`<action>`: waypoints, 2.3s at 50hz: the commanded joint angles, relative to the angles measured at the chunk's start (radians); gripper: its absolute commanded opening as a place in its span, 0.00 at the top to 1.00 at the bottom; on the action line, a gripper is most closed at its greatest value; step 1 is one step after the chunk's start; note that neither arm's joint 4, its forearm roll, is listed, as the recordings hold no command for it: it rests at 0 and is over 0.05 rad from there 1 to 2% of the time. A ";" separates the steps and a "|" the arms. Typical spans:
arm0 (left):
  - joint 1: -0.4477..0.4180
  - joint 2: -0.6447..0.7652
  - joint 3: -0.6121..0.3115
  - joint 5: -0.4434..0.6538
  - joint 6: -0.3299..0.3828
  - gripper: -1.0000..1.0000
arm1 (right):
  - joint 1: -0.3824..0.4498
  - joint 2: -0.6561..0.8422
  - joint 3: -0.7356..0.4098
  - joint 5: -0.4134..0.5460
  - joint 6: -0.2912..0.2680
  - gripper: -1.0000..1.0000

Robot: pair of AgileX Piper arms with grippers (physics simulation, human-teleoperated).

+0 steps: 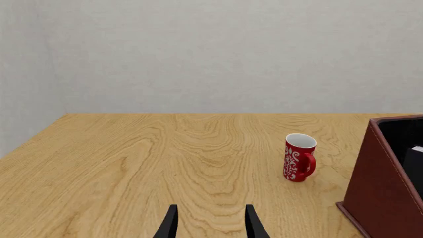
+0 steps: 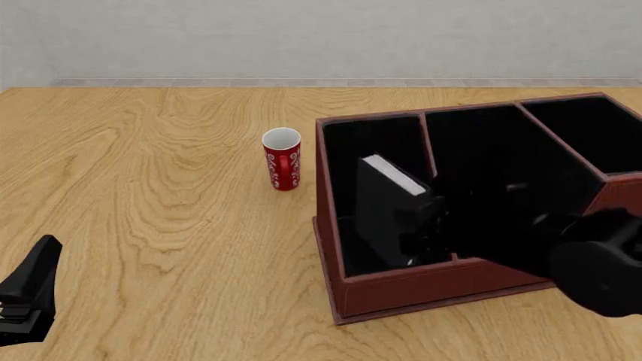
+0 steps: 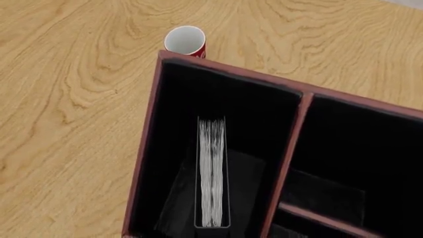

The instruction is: Pick up the book and place it in the left compartment of the caddy.

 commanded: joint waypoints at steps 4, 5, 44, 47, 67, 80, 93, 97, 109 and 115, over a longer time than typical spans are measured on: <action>0.000 0.000 0.000 0.000 0.000 0.00 | 0.001 0.017 -0.004 -0.017 0.026 1.00; 0.000 0.000 0.000 0.000 0.000 0.00 | 0.000 0.017 -0.003 -0.019 0.025 1.00; 0.000 0.000 0.000 0.000 0.000 0.00 | -0.003 0.044 0.013 -0.036 0.033 1.00; 0.000 0.000 0.000 0.000 0.000 0.00 | -0.003 0.044 0.011 -0.034 0.033 1.00; 0.000 0.000 0.000 0.000 0.000 0.00 | 0.001 0.057 0.011 -0.031 0.027 1.00; 0.000 0.000 0.000 0.000 0.000 0.00 | -0.002 0.071 0.011 -0.034 0.024 1.00; 0.000 0.000 0.000 0.000 0.000 0.00 | 0.001 0.092 0.013 -0.043 0.026 1.00; 0.000 0.000 0.000 0.000 0.000 0.00 | 0.005 0.094 0.015 -0.045 0.027 1.00; 0.000 0.000 0.000 0.000 0.000 0.00 | 0.006 0.099 0.020 -0.050 0.032 1.00; 0.000 0.000 0.000 0.000 0.000 0.00 | 0.005 0.099 0.022 -0.052 0.033 1.00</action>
